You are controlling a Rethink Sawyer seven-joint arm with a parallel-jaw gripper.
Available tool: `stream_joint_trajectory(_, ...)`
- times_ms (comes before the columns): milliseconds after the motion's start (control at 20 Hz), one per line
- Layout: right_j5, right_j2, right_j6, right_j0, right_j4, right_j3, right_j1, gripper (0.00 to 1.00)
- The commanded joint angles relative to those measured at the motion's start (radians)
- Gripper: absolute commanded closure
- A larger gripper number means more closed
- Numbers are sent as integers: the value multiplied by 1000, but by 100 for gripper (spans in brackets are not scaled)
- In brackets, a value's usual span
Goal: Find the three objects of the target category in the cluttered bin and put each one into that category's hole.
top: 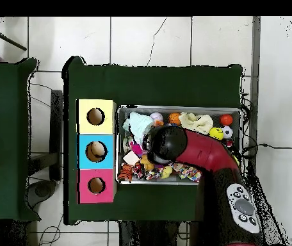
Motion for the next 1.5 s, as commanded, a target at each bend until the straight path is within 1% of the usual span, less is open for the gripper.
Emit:
stream_joint_trajectory(50,33,77,-33,-32,-54,-26,26,100)
stream_joint_trajectory(200,-17,87,-4,-30,-52,-1,38,100)
stream_joint_trajectory(350,-66,95,40,-18,-34,38,44,100)
stream_joint_trajectory(550,-82,102,99,10,3,69,37,100)
stream_joint_trajectory(750,-81,80,141,45,10,72,19,100)
stream_joint_trajectory(1050,-117,79,154,55,26,69,37,100)
stream_joint_trajectory(1350,-94,69,168,76,48,58,28,100)
stream_joint_trajectory(1500,-81,61,170,87,52,39,32,100)
